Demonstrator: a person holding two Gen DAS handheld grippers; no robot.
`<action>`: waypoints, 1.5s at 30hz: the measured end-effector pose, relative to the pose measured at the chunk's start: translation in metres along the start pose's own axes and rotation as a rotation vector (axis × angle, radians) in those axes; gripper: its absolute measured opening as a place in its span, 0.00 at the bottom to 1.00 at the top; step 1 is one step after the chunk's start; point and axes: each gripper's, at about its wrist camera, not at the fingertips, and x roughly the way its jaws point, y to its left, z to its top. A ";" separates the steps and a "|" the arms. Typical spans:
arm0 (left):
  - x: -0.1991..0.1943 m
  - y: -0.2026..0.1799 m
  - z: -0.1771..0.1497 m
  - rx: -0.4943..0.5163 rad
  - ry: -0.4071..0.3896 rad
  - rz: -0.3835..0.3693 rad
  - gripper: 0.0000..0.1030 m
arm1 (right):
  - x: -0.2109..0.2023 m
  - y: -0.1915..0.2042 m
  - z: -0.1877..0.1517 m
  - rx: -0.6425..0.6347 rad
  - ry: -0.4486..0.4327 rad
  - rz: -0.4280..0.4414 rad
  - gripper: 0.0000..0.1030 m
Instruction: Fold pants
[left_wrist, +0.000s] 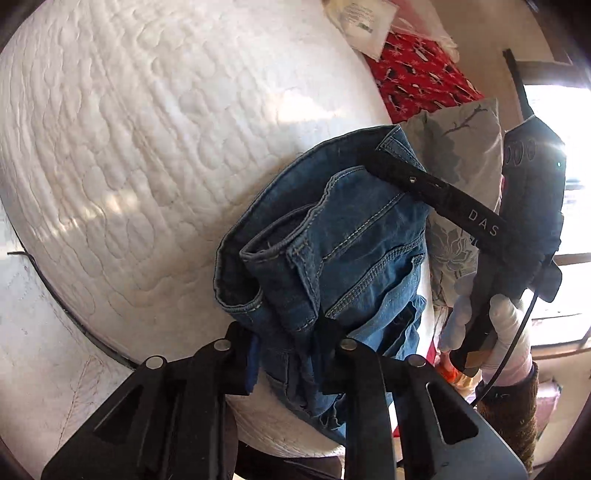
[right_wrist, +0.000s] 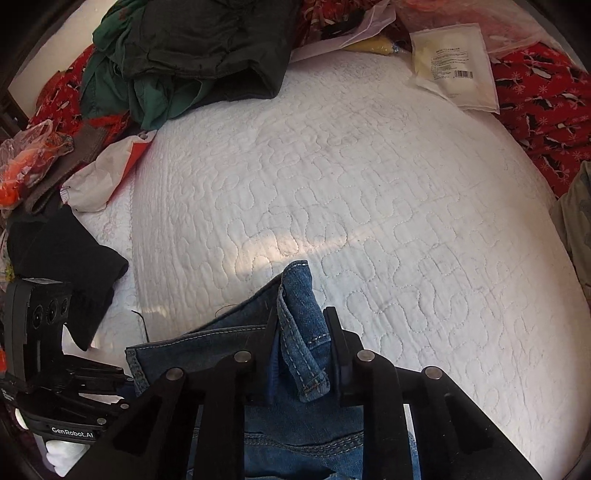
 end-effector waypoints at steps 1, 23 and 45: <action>-0.006 -0.010 -0.003 0.035 -0.019 0.006 0.19 | -0.011 -0.002 -0.003 0.018 -0.023 0.010 0.19; 0.114 -0.239 -0.257 1.170 0.082 0.354 0.19 | -0.155 -0.151 -0.361 0.801 -0.254 -0.092 0.30; 0.051 -0.167 -0.191 0.768 0.345 0.196 0.32 | -0.133 -0.136 -0.374 1.132 -0.527 0.422 0.69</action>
